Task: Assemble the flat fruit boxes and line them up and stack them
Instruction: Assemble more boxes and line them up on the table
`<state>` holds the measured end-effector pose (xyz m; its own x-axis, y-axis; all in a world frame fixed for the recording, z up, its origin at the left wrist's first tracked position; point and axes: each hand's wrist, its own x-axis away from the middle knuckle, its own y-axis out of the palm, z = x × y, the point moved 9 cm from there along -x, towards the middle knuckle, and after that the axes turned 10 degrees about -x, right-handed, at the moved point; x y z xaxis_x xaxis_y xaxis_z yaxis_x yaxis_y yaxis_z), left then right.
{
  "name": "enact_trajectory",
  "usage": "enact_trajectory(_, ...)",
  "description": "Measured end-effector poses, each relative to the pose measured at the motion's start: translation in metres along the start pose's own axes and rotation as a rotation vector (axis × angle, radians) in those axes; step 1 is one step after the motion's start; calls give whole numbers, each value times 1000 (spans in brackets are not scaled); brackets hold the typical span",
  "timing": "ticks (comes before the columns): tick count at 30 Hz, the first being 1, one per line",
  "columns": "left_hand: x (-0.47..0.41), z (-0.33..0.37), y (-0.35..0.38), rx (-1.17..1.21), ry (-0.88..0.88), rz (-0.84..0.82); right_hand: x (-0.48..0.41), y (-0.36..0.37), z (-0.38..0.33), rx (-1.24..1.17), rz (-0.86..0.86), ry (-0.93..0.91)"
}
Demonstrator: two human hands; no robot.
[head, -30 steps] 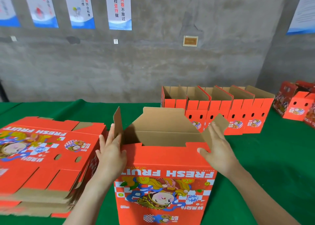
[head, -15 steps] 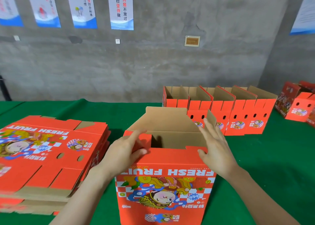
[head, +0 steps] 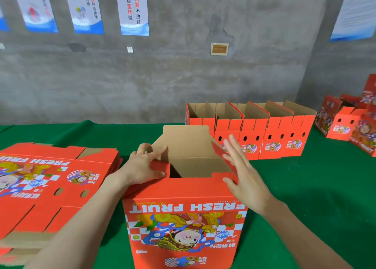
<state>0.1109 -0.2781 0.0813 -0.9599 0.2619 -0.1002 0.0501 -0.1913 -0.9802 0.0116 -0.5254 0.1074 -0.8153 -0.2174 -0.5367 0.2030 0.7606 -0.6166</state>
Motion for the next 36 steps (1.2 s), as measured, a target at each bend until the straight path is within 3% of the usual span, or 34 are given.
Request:
enact_trajectory(3, -1, 0, 0, 27, -3, 6, 0, 10, 14, 6, -72, 90)
enact_trajectory(8, 3, 5, 1, 78, -7, 33, -1, 5, 18, -6, -24, 119)
enact_trajectory(11, 9, 10, -12, 109, 57, 182, -2, 4, 16, -12, 10, 88)
enact_trajectory(13, 16, 14, -22, 251, 131, 301, -3, 3, 15, -24, 45, 59)
enact_trajectory(16, 24, 7, -29, 419, 80, 368, -2, -1, 14, -27, 106, 34)
enact_trajectory(21, 27, 8, -31, 475, 16, 297, 2, -7, 9, -43, 170, -4)
enact_trajectory(27, 19, 5, -2, 307, -51, -23, 0, -8, 5, -113, 78, 54)
enact_trajectory(30, 16, 2, 0, 279, -83, -45, -14, -10, 0, -144, 59, 76)
enact_trajectory(36, 13, 2, 3, 161, -99, -108, -39, 36, 12, 28, -373, 189)
